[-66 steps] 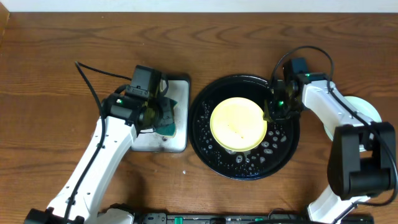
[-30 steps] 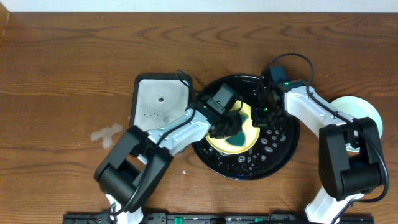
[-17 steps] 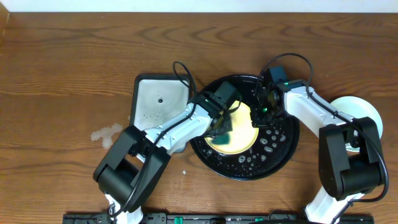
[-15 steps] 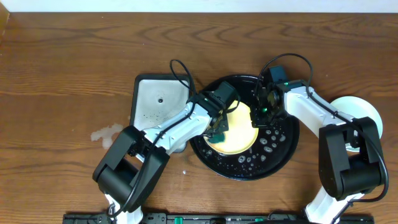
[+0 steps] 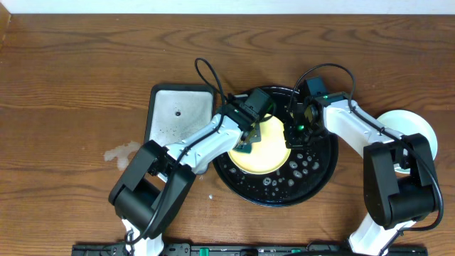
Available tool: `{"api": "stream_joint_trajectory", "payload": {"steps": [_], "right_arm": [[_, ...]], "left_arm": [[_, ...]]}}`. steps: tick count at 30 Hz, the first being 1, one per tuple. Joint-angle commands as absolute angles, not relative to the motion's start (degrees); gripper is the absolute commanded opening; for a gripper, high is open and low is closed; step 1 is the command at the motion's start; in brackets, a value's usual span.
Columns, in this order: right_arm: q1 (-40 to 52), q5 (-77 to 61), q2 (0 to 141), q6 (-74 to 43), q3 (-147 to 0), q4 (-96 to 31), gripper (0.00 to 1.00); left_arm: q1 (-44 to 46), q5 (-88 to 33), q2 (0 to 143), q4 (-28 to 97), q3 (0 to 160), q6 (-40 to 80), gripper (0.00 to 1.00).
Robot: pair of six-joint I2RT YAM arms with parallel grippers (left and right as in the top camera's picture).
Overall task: Clean dirty plates on tray and stack at the side
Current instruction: 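Scrub the yellow plate with the sponge while right gripper holds rim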
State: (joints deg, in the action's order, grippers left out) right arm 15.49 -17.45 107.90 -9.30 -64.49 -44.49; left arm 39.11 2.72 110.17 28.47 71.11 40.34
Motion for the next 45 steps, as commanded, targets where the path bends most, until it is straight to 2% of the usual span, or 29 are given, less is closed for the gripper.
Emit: {"api": "stream_joint_trajectory", "payload": {"steps": [1, 11, 18, 22, 30, 35, 39, 45], "right_arm": [[15.75, -15.27, 109.21, -6.52, -63.42, -44.91, 0.01], [15.75, -15.27, 109.21, -6.09, -63.42, -44.99, 0.01], [15.75, -15.27, 109.21, -6.11, -63.42, -44.99, 0.01], [15.75, -15.27, 109.21, -6.11, -63.42, -45.01, 0.01], [15.75, -15.25, 109.21, -6.11, -63.42, -45.19, 0.01], [15.75, -15.25, 109.21, -6.15, -63.42, -45.21, 0.01], [15.73, -15.16, 109.21, -6.52, -63.42, -45.17, 0.01], [15.03, -14.85, 109.21, -8.56, -63.42, -44.97, 0.01]], "left_arm": [[37.98, -8.91, 113.01, 23.77, 70.63, 43.11, 0.08], [39.31, -25.98, 118.80, 15.27, 70.63, 44.86, 0.08], [41.23, -28.27, 118.85, 18.17, 70.65, 39.29, 0.07], [39.62, -21.34, 117.93, 24.18, 70.65, 38.59, 0.07], [34.02, 8.05, 115.48, 41.08, 72.27, 37.89, 0.08], [33.58, 11.38, 115.28, 43.77, 73.43, 35.81, 0.08], [34.83, 6.85, 115.28, 44.69, 73.43, 35.88, 0.08], [36.77, -16.82, 115.42, 35.97, 73.30, 36.18, 0.08]]}}
